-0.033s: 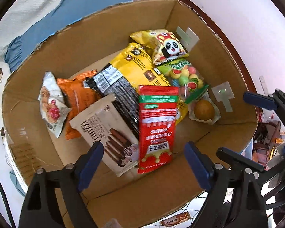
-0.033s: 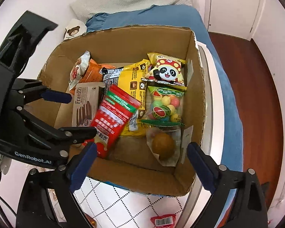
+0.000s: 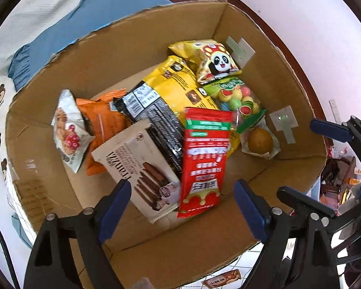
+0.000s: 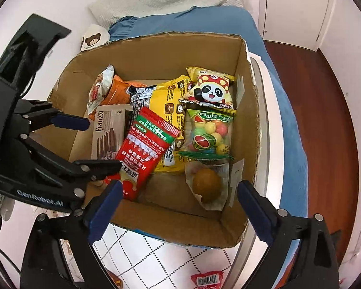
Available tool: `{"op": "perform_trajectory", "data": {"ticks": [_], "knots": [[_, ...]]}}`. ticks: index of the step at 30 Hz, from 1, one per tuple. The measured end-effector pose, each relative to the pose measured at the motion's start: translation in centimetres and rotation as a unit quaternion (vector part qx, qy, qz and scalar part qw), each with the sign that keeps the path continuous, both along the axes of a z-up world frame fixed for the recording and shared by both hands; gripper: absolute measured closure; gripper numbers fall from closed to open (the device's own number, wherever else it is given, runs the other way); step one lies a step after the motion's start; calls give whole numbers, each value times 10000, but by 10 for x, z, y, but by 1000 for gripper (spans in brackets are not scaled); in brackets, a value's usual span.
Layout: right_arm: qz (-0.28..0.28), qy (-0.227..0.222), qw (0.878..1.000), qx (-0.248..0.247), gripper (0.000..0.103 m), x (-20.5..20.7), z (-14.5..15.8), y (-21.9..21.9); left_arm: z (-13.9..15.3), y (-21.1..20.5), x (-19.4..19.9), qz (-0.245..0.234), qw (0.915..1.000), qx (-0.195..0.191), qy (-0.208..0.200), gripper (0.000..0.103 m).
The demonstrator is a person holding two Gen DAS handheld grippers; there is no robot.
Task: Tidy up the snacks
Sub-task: 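Carry both items into the box and open both tools, then move both tools back toward the snacks on the bed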
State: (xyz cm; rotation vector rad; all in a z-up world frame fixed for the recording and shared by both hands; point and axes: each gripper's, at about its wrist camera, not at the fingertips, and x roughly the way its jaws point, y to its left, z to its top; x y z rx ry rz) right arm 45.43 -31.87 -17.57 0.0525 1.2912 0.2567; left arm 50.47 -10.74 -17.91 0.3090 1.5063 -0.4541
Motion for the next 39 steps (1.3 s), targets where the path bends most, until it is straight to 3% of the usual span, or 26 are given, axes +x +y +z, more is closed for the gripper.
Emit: {"op": "perform_trajectory", "data": {"ticks": [7,12,18,24,33,39], "knots": [[-127,-76,9999,-11,5,-4,7,3,9,13,-3,201,9997,-106,-119,16],[-308,-218,9993,6,5,-13,17,0,31,34,-12,767,9954,-408,-400,16],[-629,-545,9964,-141,5,-29,35,-4,61,61,-44,1623,9783,-640,-1116,16],[-772,-912,9926,-222,5,-51,56,1,70,73,-83,2190,9613,-419,-1621,16],[-915,-1251,9878,-153,5,-89,82,5,93,78,-125,2396,9461,-441,-2136,16],[-1002,-1398,9848,245,5,-120,100,-1,107,77,-154,2397,9458,-672,-2087,16]]}}
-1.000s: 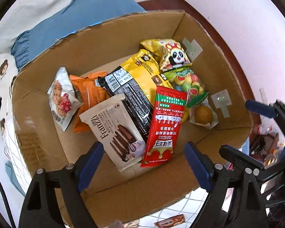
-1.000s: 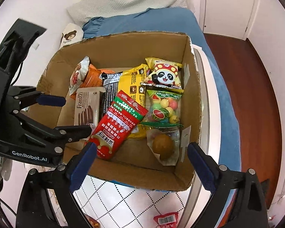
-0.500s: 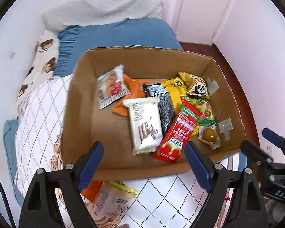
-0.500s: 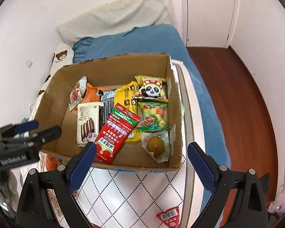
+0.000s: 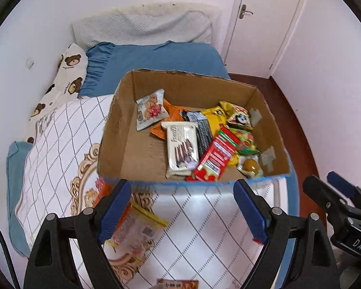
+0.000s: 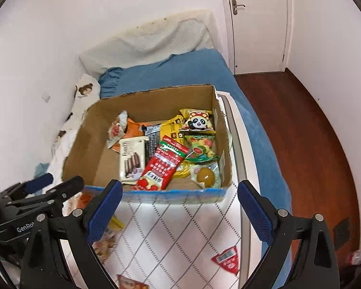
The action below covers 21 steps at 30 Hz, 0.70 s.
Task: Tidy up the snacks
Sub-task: 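Move both tools back toward the snacks on the bed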
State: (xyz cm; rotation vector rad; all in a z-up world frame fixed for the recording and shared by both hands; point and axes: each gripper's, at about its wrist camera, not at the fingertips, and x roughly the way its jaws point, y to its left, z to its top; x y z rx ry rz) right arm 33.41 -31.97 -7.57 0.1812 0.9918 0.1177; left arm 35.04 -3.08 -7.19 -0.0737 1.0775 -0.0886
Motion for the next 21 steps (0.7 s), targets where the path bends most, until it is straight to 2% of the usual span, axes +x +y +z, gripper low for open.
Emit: {"op": "perform_trajectory", "data": {"ticks": [3,6,8,11,15,18,21], "knots": [[35,143,9999,68,3,-28,-10,-4,-10,-3,-23,-151,9998,99,101,16],[25,667,9977,109,3,-60,-49,-10,-45,-5,-54,-273,9979,346,466,16],[-23,1133,9935,50,3,-80,-89,-13,-82,-4,-75,-348,9940,398,958,16],[-143,1945,9807,108,3,-107,-157,-20,-141,1,-99,-385,9803,351,1904,16],[-137,2471,9689,-38,3,-127,-217,-20,-201,6,-122,-275,9568,-50,2895,16],[-41,2550,9669,-62,0,-134,-243,-16,-234,6,-126,-116,9422,-321,3332,16],[-29,2538,9672,-126,0,-134,-254,-14,-253,4,-127,37,9344,-440,3534,16]]}}
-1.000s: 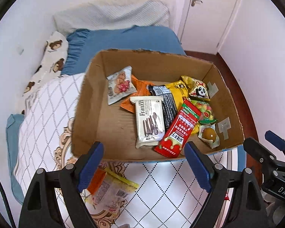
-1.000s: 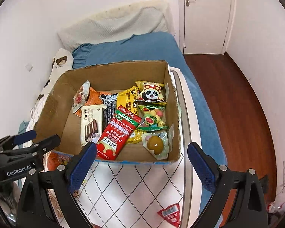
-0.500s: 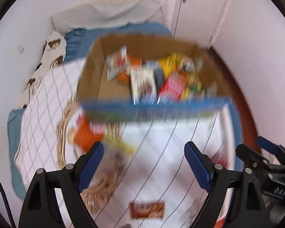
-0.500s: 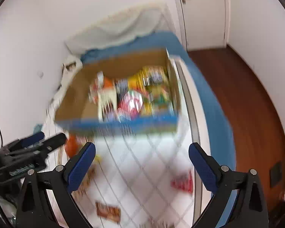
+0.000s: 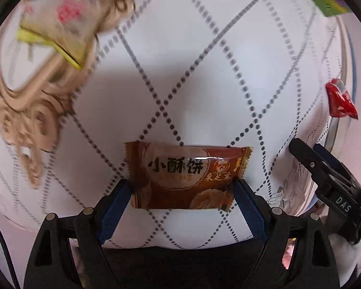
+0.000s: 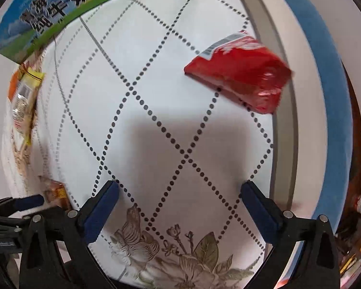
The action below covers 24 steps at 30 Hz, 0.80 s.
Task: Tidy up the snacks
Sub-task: 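Move both tools back toward the snacks on the bed, then grasp the brown cake packet with the left tool while the right tool grasps the red candy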
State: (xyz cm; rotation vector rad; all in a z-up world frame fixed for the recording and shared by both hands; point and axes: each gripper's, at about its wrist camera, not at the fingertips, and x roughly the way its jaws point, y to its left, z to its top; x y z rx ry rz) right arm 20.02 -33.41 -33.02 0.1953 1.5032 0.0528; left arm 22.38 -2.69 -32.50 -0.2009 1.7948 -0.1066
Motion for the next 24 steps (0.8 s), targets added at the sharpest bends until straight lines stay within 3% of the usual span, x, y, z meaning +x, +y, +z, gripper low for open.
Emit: {"op": "perform_trajectory", "data": {"ticks": [5,8,9,10,12,17,21,24], "knots": [[41,228,9997,86,0,1,-17,-6,-6,-9,1,63,9998,153,-71,16],[146,289,9993,166,0,3,-10,-11,-2,-24,2,-81,9997,185,-121,16],[151,135,9997,156,12,1,-1,-12,-4,-34,1,-115,9997,165,-122,16],[242,-66,9996,126,36,-3,11,-13,-4,-39,0,-123,9997,165,-105,16],[218,-333,9990,210,49,-12,34,-19,-6,-45,1,-152,9998,147,-68,16],[-494,-992,9930,418,49,-8,86,-54,-2,-50,5,-72,9997,142,-175,17],[-605,-1025,9924,298,49,24,86,-70,7,-52,7,-258,9987,200,-389,30],[-476,-968,9939,220,49,51,73,-72,15,-58,10,-332,9977,230,-540,31]]}}
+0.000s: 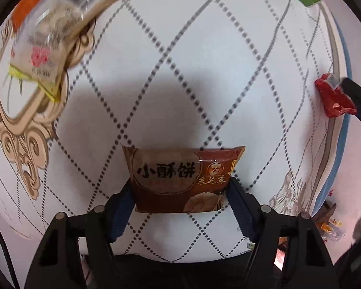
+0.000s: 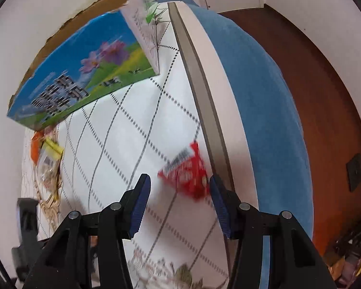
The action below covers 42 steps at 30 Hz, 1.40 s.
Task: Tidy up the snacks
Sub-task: 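Grasp the brown cake packet with the left tool while the right tool grasps the red candy, then carry both items into the box and open both tools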
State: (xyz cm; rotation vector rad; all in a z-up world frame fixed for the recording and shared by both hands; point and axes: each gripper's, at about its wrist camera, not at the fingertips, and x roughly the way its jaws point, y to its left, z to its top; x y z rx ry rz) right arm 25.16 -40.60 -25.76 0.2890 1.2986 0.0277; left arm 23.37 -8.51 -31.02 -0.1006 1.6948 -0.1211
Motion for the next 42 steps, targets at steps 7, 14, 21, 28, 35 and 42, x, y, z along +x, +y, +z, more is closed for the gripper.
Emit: {"op": "perform_trajectory", "data": {"ticks": [7,14,21,28,35,42], "knots": [[400,148,9991,-71,59,14,-23,17,16,2,19,296,9993,-81,-208,31],[496,-116,9986,170,62,4,3,26,52,3,29,483,9970,-289,-538,31],[754,-624,9931,639,64,15,63,44,115,1,48,532,9911,-729,-983,31],[1122,-1134,9819,1018,64,56,114,88,185,33,117,390,9831,-957,-1510,31],[1518,-1516,9715,1006,68,114,135,144,208,80,207,-170,9861,-365,-1613,31],[1614,-1239,9736,1039,68,174,108,197,171,97,279,-514,9908,461,-1162,31]]}}
